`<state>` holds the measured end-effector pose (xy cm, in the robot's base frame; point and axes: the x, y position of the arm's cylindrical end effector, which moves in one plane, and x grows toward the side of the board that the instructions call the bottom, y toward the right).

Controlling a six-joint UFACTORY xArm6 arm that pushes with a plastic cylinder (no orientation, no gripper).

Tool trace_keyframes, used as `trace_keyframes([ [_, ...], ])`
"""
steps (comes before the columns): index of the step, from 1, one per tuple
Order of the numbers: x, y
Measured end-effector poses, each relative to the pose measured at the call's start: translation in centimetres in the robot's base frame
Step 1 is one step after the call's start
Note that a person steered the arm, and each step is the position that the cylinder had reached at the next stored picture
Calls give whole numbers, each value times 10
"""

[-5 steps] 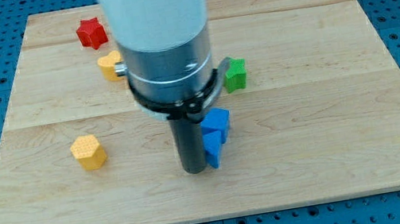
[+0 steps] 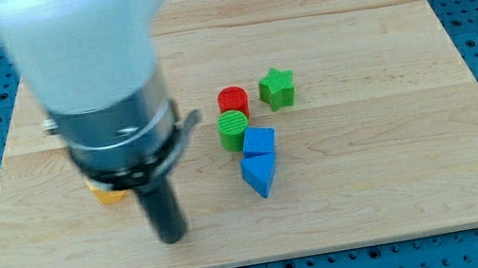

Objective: Move the yellow hexagon close to the blue triangle

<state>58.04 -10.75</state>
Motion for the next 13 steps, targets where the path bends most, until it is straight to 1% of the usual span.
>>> trace_keyframes([
  [1,-3,-81],
  [2,-44,-114],
  [3,-76,-132],
  [4,-81,-109],
  [6,-80,-33],
  [7,-75,-4],
  [8,-75,4],
  [11,-75,6],
  [13,-68,27],
])
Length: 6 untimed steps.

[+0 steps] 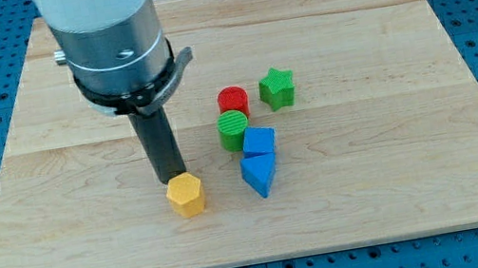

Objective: Move the yellow hexagon close to the blue triangle

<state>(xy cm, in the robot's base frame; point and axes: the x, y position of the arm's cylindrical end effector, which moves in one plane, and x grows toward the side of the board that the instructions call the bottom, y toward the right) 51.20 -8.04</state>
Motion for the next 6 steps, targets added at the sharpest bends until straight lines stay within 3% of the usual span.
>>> trace_keyframes([
  [1,3,25],
  [2,3,9],
  [3,3,-54],
  [4,14,-57],
  [6,33,-7],
])
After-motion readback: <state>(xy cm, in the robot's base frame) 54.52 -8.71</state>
